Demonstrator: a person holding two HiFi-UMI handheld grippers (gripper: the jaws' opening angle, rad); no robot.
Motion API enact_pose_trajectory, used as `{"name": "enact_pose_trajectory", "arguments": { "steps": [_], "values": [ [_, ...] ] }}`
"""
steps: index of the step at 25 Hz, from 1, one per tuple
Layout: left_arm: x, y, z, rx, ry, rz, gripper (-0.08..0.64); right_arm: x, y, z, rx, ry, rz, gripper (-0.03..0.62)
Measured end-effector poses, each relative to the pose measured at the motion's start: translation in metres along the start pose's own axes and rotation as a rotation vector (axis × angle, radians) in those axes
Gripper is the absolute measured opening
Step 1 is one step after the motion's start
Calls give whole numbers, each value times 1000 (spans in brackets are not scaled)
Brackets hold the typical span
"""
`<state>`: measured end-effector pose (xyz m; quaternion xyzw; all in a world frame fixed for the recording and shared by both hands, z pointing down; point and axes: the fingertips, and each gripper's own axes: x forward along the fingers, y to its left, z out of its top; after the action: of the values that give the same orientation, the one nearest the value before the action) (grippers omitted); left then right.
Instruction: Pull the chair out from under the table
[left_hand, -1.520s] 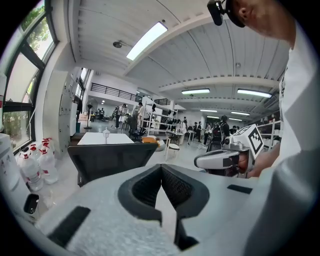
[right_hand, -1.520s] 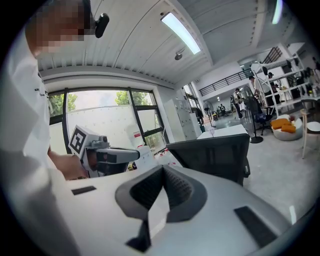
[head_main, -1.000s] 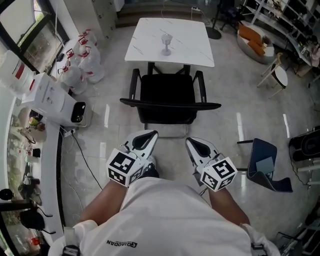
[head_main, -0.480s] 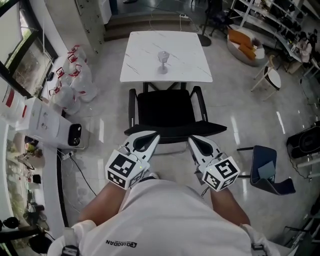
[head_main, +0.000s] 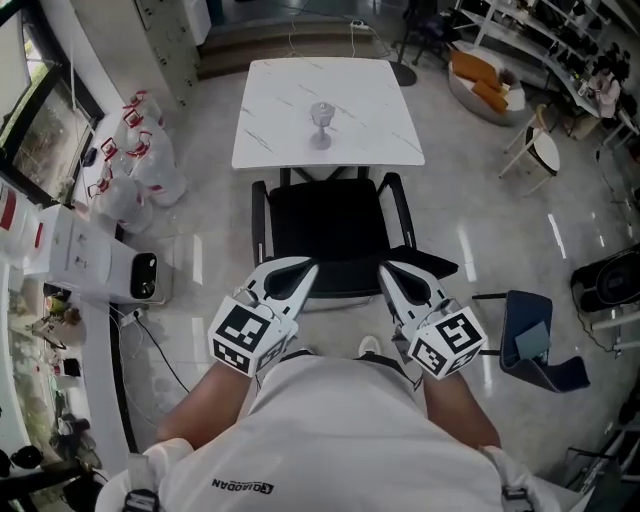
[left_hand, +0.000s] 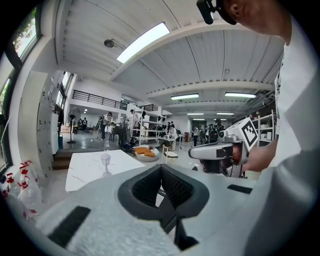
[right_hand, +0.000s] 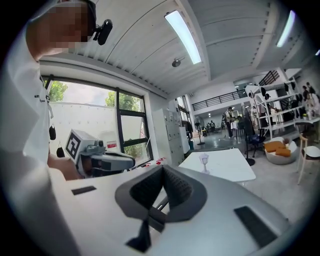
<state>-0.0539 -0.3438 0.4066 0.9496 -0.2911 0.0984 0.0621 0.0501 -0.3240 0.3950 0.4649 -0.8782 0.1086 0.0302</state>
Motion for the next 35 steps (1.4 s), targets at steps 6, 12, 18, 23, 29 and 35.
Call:
{"name": "enact_pose_trajectory", "arguments": {
  "steps": [6, 12, 18, 23, 29, 35],
  "values": [
    [16, 8, 8, -23, -16, 63, 8, 5, -25, 8, 15, 12, 46, 5],
    [28, 5, 15, -22, -29, 102, 8, 6, -33, 10, -2, 24, 99, 5],
    [33, 3, 15, -21, -22, 135, 8, 4, -34, 9, -12, 33, 137, 6],
    [37, -4, 16, 10, -20, 140, 8, 0, -41, 7, -15, 29, 132, 6],
    [38, -8, 18, 28, -22, 140, 9, -3, -43, 9, -24, 17, 132, 8],
    [39, -11, 16, 35, -17, 131, 29, -3, -44, 7, -25, 18, 135, 34]
  ]
}}
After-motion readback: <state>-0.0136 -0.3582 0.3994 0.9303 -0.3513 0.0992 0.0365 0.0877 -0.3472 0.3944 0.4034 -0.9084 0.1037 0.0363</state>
